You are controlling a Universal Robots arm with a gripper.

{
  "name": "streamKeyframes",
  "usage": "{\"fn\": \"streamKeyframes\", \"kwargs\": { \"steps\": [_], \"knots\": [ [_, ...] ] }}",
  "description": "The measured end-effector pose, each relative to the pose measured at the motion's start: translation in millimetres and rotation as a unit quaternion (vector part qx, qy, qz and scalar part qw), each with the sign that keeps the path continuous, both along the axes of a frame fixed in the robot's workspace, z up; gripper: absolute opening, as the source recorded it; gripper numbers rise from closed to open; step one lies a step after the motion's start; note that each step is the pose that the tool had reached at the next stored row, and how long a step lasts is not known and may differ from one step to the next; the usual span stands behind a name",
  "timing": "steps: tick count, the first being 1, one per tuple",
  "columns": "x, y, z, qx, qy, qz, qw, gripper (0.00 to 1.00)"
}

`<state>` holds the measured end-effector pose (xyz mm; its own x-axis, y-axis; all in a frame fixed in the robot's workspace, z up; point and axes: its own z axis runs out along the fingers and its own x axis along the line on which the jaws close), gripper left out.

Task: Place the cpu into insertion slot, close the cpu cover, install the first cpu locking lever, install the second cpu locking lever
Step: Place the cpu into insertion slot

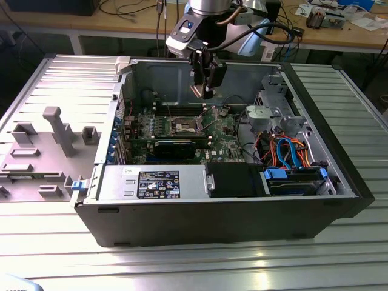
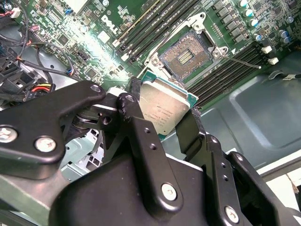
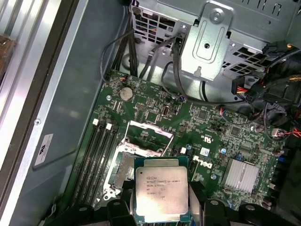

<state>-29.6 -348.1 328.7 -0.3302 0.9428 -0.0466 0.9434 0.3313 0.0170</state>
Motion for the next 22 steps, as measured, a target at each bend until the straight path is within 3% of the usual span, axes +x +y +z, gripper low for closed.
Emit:
{"fn": "streamKeyframes", "kwargs": {
  "steps": [22],
  "knots": [
    [0.0, 0.0, -0.2, 0.0, 0.0, -0.015, 0.99989, 0.55]
  ]
}}
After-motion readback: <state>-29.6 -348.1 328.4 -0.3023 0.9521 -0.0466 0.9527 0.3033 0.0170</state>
